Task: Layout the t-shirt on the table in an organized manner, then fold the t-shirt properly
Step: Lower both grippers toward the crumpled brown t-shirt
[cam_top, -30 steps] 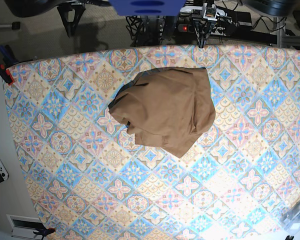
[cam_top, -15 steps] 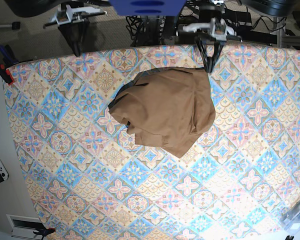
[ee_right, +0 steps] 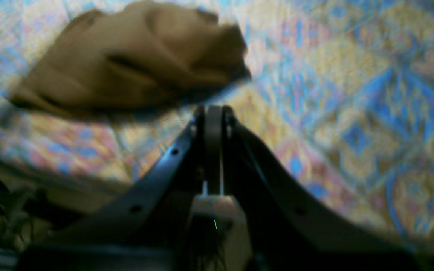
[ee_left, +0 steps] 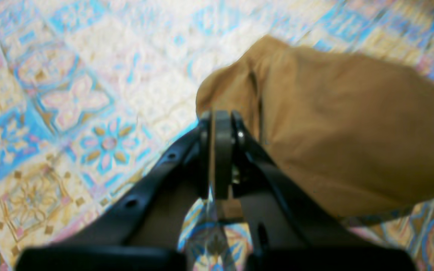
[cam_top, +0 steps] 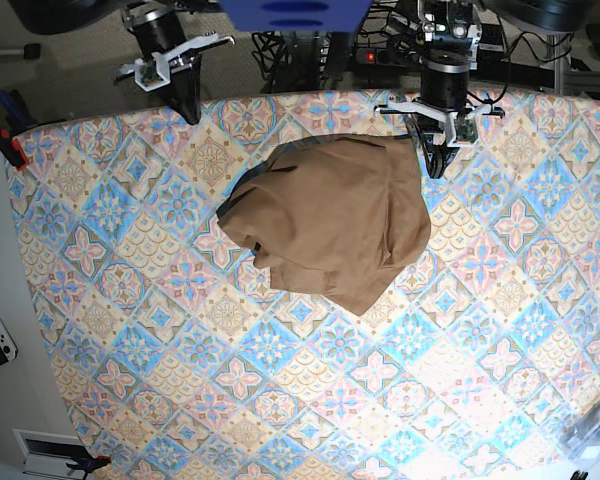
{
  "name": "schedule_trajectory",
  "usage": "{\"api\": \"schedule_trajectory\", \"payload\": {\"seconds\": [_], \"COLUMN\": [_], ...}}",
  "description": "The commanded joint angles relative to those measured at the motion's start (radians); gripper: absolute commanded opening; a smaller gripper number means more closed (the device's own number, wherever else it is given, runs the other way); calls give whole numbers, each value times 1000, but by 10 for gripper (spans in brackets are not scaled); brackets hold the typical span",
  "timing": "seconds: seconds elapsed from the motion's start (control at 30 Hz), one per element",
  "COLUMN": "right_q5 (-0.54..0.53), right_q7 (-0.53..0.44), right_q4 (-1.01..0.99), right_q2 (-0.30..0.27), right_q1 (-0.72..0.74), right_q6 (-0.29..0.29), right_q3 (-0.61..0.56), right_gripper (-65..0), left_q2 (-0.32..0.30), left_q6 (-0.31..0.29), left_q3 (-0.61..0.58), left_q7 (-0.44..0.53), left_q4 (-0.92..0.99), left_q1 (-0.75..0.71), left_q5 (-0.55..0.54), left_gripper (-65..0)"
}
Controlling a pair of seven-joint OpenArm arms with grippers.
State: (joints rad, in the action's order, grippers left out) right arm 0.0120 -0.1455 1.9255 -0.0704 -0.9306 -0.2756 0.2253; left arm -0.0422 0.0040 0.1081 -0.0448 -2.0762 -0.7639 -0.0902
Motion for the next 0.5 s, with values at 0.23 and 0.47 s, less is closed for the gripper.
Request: {"api": "schedule_trajectory", "payload": {"seconds": [0.23, 0.47], "right_q5": [-10, -10], "right_q7": [99, 300], "right_q4": [33, 32], "right_q2": [-10, -6], "right_q1": [149, 328], "right_q6": [-1, -106], "right_q3": [0, -2], "right_gripper": [-488, -465], "left_q2": [-2, -38], "left_q6": [-3, -3], "left_q3": [46, 46], "left_q7": [-19, -249], "left_q4": [-21, -21], "left_q1": [56, 134], "left_q5": [4, -4], "left_gripper": [-650, -548]}}
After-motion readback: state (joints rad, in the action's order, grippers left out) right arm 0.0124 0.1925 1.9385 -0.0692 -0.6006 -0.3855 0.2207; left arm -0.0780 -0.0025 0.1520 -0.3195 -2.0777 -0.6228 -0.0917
